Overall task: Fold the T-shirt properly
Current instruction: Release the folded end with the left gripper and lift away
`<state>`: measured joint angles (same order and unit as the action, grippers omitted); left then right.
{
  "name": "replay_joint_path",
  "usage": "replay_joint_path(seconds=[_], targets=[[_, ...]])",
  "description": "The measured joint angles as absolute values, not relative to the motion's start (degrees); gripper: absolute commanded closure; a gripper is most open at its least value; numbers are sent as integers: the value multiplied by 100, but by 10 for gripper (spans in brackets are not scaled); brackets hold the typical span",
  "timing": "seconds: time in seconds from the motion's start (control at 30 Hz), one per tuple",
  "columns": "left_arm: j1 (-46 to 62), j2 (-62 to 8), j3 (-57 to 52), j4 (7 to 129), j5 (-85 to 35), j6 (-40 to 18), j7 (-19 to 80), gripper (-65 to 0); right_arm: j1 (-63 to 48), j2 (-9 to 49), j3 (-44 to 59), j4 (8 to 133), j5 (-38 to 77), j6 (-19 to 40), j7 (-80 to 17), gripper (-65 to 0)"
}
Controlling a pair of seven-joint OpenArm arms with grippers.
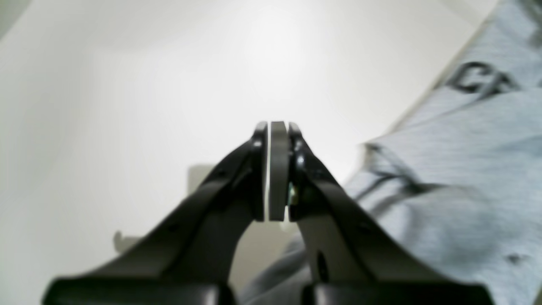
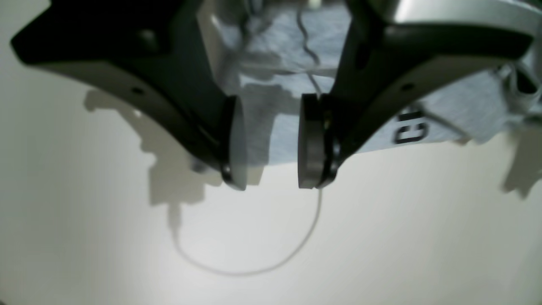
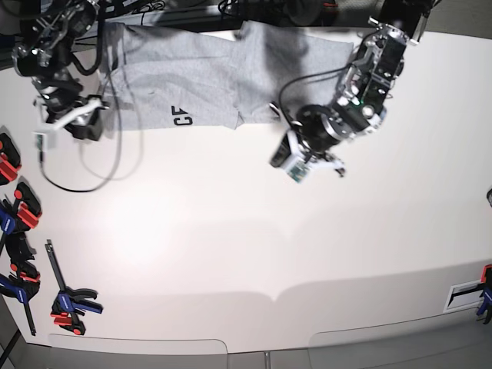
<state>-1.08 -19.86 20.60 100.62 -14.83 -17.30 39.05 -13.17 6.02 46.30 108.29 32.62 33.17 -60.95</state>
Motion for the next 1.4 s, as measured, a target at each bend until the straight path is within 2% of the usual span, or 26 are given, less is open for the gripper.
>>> replay_joint_path(seconds=[0.07,0.2,0.27,0.43,0.63,0.97,1.27,1.4], targets=[[-58,-2051,1789,10062,-1723,-1710,3946,0,-1422,773,4969,10829,3304,3295,-6077,-202],[32,-2224,1400,10062,-1942,-1726,3951,0,-1909,1199,5500,10792,3673,3186,-6173,-353],[30,-2307,1376,10062,-1944,-1734,3946,0,-2217,1313,5594,10628,3968,3186,-6173,-388],[30,-2335,1380,10062,-1951,-1850,3903,-38,-2519,1284,5594,9935,4921,3188,-6394,-392],[32,-2333,1380,10062,-1949,-1885,3905,-38,-2473,1306,5393,9238,5188,3194,-6442,-392],[32,-2335,1380,10062,-1949,-1885,3903,-38,-2053,1334,4423,8318,5476,3461,-6302,-392],[32,-2335,1380,10062,-1949,-1885,3905,-38,-1822,1341,4403,8176,5557,3498,-6766,-392],[30,-2335,1380,10062,-1925,-1885,3905,-38,-1826,1347,4407,8169,5900,3701,-7290,-390]])
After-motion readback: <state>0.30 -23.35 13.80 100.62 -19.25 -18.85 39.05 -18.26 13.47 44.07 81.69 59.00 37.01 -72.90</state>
